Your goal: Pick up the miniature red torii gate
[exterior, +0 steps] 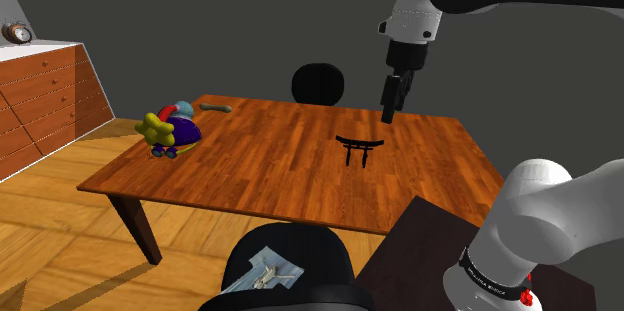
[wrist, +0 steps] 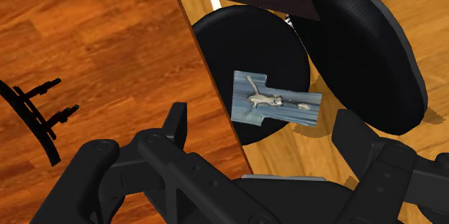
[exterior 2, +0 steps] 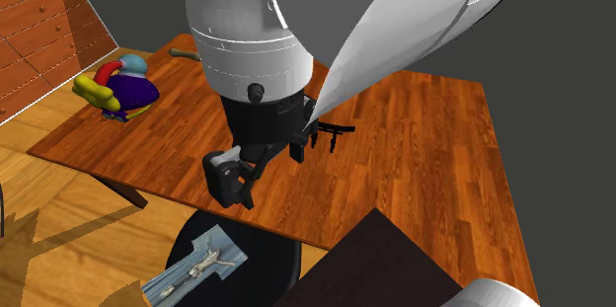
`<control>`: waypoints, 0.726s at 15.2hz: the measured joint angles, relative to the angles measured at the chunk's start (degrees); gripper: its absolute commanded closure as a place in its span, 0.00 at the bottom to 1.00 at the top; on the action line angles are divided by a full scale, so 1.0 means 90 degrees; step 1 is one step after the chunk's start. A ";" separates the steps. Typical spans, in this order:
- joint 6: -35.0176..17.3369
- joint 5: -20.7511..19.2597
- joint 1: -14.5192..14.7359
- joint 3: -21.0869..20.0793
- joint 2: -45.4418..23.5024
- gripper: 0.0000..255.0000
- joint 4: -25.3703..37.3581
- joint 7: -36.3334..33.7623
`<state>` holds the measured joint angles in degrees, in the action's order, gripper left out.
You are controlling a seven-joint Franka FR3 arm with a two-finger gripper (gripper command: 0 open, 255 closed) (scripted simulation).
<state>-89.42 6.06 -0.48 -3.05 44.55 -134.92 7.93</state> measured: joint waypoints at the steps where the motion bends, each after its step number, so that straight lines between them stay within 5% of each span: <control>1: 0.0000 0.0000 0.0000 0.0000 0.0000 0.00 0.0000 0.0000; 11: -0.1048 -0.0520 -0.0224 0.1184 -0.1066 0.00 -0.0253 0.1698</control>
<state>-98.85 1.38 -2.50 7.61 34.96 -137.19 23.22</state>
